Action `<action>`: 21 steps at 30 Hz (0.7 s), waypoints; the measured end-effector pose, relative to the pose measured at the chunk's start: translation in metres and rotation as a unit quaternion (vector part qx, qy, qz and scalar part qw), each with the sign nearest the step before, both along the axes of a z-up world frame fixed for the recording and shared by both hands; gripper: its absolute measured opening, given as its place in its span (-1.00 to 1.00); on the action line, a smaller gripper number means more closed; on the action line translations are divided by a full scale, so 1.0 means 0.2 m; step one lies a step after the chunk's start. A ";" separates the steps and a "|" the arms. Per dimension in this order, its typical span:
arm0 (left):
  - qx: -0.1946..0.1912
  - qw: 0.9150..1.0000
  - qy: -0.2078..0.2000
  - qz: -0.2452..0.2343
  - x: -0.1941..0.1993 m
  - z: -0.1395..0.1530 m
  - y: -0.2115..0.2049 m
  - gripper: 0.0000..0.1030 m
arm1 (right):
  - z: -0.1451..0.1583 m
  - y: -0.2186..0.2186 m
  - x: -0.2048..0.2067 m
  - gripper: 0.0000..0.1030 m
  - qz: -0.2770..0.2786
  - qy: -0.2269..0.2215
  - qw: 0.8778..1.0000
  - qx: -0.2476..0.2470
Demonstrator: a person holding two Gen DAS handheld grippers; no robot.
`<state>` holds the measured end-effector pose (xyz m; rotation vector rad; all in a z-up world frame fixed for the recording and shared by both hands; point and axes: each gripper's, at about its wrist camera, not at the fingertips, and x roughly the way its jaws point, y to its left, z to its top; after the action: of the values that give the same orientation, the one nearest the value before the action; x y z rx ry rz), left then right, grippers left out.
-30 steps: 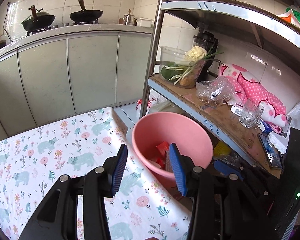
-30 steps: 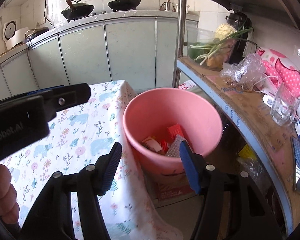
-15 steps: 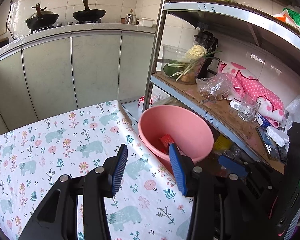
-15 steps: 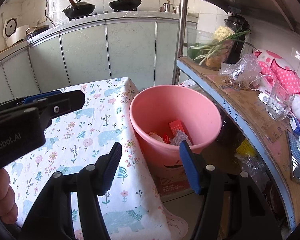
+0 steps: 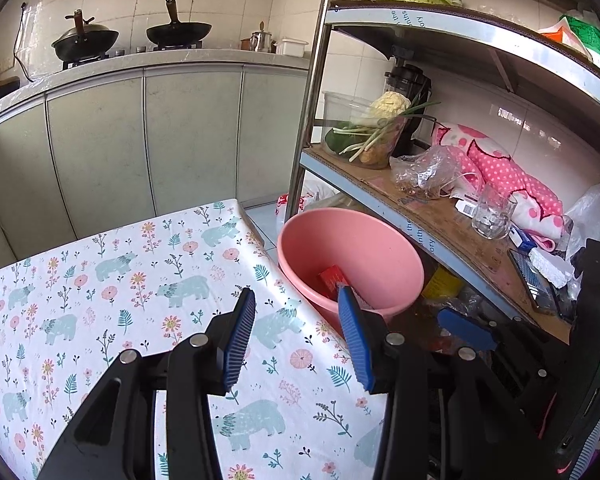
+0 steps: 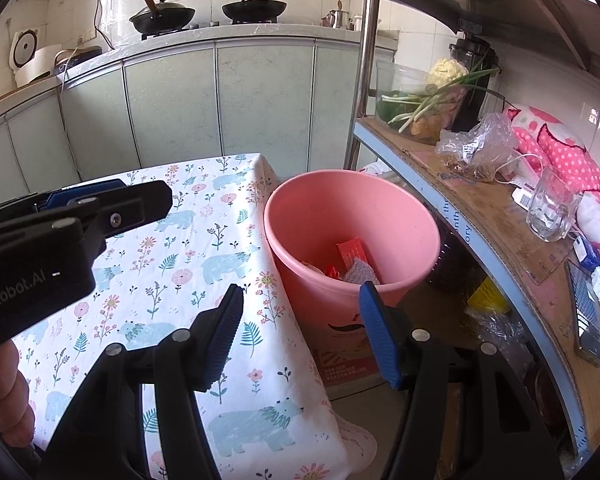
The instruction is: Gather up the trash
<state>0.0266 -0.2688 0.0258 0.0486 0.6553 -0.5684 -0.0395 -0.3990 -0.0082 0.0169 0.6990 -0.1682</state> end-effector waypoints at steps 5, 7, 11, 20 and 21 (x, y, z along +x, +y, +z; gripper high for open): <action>-0.001 1.000 -0.002 -0.001 -0.02 0.00 0.01 -0.16 | 0.00 0.00 0.00 0.18 0.000 0.000 1.000 0.000; -0.001 1.000 -0.001 -0.001 -0.02 0.00 0.01 -0.16 | 0.00 0.00 0.00 0.18 0.000 0.000 1.000 -0.001; -0.001 1.000 0.000 -0.002 -0.02 0.00 0.01 -0.16 | 0.00 0.00 0.00 0.18 -0.001 0.000 1.000 0.000; -0.002 1.000 0.002 -0.002 -0.02 0.00 0.01 -0.16 | 0.01 -0.01 0.00 0.18 -0.001 0.000 1.000 -0.001; -0.002 1.000 0.002 -0.002 -0.02 0.00 0.01 -0.16 | 0.00 -0.01 0.00 0.18 -0.001 0.000 1.000 -0.001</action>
<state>0.0222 -0.2675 0.0260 0.0449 0.6588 -0.5732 -0.0399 -0.4003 -0.0072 0.0161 0.6991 -0.1701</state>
